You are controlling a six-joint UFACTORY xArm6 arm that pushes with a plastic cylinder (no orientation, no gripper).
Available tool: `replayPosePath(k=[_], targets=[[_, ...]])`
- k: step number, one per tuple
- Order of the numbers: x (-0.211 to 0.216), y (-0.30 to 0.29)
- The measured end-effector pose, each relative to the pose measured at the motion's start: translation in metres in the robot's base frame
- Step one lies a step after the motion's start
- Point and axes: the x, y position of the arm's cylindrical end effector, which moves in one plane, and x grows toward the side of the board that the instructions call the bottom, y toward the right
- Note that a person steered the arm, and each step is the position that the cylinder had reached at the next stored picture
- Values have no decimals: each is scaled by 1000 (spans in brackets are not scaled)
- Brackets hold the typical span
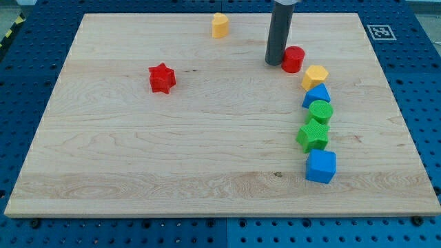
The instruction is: Move the yellow heart into the red circle
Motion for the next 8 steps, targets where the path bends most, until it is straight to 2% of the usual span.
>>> replayPosePath(k=[2,3,4,5,7,8], targets=[[0,22],[0,12],[-6,-37],[-25,-87],[-92,-180],[-121,-143]])
